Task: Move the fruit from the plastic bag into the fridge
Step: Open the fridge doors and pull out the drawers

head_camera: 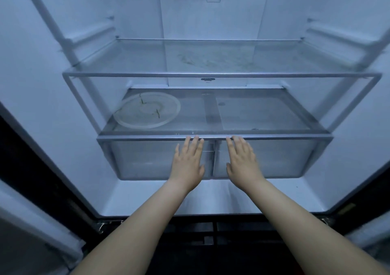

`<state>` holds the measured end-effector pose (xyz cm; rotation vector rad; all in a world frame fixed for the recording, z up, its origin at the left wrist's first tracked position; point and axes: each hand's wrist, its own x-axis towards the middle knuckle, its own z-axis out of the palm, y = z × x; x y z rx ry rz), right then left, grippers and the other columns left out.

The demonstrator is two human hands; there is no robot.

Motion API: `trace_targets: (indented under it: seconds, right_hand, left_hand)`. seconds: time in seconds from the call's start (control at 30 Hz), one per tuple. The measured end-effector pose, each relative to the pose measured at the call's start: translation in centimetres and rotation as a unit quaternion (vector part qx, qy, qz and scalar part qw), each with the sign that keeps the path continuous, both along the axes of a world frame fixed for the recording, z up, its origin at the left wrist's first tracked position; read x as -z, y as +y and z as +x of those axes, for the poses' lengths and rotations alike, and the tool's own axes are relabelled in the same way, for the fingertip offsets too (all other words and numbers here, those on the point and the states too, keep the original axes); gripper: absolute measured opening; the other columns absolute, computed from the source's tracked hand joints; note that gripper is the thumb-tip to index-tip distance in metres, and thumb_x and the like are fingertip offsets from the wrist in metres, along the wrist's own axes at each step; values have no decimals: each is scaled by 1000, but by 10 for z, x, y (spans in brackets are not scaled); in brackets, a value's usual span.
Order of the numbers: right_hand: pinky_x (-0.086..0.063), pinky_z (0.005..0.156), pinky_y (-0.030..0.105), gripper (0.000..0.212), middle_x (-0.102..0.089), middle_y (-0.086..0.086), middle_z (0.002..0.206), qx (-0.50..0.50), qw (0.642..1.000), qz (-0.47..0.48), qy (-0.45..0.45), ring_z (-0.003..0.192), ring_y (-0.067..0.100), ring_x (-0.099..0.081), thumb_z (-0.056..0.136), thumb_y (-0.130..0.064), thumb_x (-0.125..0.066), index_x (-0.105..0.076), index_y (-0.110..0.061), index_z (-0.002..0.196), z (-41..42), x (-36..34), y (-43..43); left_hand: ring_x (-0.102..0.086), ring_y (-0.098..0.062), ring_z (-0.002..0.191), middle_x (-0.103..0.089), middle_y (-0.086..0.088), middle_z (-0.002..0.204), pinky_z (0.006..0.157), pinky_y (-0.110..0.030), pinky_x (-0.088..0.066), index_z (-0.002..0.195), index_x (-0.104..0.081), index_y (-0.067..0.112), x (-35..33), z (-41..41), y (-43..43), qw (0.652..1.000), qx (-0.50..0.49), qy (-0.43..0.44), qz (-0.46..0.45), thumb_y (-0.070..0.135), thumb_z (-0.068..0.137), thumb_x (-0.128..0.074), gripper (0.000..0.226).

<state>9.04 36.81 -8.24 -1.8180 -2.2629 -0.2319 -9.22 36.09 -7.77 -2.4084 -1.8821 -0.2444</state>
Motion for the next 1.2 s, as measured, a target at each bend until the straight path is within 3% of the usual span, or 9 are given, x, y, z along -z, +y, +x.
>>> trace_targets:
  seconds: [0.1,0.2,0.4,0.57,0.73,0.83,0.93,1.03,1.2]
  right_hand:
    - [-38,104,49,83,-48,20,137,-7,1000,1,-10,128,38,-45,62,-16,-76,-43,2,136,2,0,1]
    - [-16,116,42,78,-21,13,154,-21,1000,-13,1,144,30,-17,82,-21,-60,-21,-5,148,4,-3,1]
    - [-15,112,23,63,-24,-2,152,-53,940,-40,335,140,14,-19,91,-18,-54,-26,-16,147,14,-4,-18]
    - [-35,105,28,46,-43,0,140,65,746,-135,649,127,10,-43,94,-16,-54,-40,-16,138,14,-1,-22]
    - [-42,101,38,39,-46,18,137,123,414,-208,877,126,29,-48,98,-14,-45,-40,-2,135,19,-3,-13]
    - [-41,102,40,31,-46,19,137,125,340,-226,904,127,32,-47,99,-21,-45,-47,-3,124,23,-5,-8]
    - [-40,101,41,26,-45,19,139,128,308,-229,914,127,31,-47,99,-29,-44,-50,-7,111,25,-4,-5]
    - [-38,104,42,47,-44,19,141,125,298,-218,921,129,31,-45,99,-33,-40,-36,-5,137,26,-5,-2]
    - [-36,107,43,53,-44,19,141,125,280,-218,926,129,32,-45,99,-36,-38,-31,-5,142,27,-3,-1]
  left_hand:
    - [8,-24,146,5,-2,159,117,-47,-6,151,0,15,1,3,0,1000,-6,3,4,38,93,-41,74]
    - [10,-23,145,6,-1,159,117,-47,-5,151,0,17,1,6,-2,1000,-13,-8,-3,37,93,-42,74]
    - [-5,-14,145,-10,3,158,116,-34,-11,150,-14,22,0,15,-10,951,-39,-307,15,29,93,-49,67]
    - [-30,-8,135,-27,5,151,108,-25,-23,146,-27,22,-8,29,-20,697,-165,-694,-75,23,96,-50,54]
    - [-33,-26,137,-30,-9,151,109,-40,-30,144,-30,12,-12,24,-9,398,-201,-881,-156,27,99,-41,48]
    - [-27,-32,140,-24,-15,154,112,-44,-25,148,-18,9,-10,17,-3,255,-195,-927,-194,37,99,-37,60]
    - [-26,-34,140,-24,-16,153,114,-45,-24,149,-17,8,-3,13,-1,208,-188,-941,-191,43,99,-32,63]
    - [-27,-34,140,-27,-15,152,113,-46,-25,147,-23,10,4,11,3,188,-181,-948,-183,48,98,-28,62]
    - [-33,-34,137,-37,-13,148,112,-48,-26,145,-30,9,11,8,7,153,-169,-957,-178,51,98,-27,62]
